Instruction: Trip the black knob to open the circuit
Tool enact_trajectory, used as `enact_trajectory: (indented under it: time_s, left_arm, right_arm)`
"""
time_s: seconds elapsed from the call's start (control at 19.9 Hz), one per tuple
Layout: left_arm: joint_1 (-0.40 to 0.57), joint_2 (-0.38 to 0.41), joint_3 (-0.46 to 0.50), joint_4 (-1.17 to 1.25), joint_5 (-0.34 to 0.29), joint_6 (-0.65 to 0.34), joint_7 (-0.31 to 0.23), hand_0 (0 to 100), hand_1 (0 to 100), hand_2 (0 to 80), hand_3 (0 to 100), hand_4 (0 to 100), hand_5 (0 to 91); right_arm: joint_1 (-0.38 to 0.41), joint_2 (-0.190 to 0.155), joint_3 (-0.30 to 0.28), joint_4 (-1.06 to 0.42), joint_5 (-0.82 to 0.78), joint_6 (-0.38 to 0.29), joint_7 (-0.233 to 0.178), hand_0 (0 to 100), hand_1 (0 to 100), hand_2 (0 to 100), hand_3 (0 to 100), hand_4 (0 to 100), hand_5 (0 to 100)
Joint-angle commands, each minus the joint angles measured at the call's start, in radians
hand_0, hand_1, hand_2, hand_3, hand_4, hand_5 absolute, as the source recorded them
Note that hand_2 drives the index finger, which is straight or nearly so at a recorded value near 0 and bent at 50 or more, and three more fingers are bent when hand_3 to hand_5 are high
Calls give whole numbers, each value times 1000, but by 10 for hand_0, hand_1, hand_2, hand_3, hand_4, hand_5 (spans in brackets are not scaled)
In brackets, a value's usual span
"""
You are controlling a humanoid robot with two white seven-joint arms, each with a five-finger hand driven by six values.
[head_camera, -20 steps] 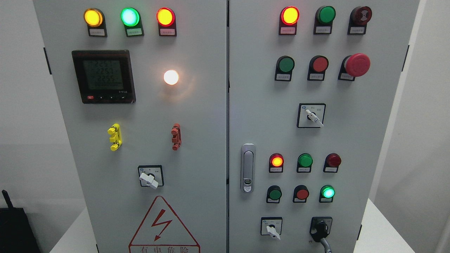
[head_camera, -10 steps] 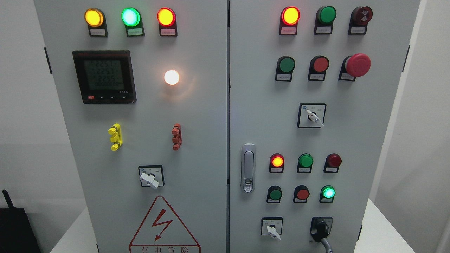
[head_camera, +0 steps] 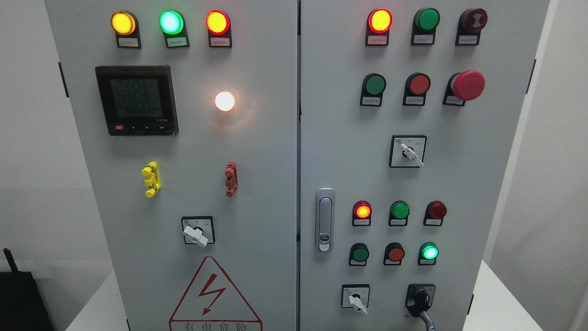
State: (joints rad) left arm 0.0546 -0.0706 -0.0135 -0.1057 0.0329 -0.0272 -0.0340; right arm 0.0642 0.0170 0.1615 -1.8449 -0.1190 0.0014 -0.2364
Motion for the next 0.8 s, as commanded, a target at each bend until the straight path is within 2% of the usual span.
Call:
enact_trajectory:
  time_s: [0.0, 0.75]
  left_arm:
    - [-4, -2, 1, 0, 2, -2, 0, 120, 389, 0, 0, 0, 0]
    - [-2, -2, 1, 0, 2, -2, 0, 120, 389, 0, 0, 0, 0]
  right_arm:
    - [-14, -2, 6, -31, -1, -21, 32, 0, 84, 40, 1000, 1000, 1000]
    - [-4, -12, -26, -25, -28, -15, 31, 0, 89, 46, 1000, 1000, 1000]
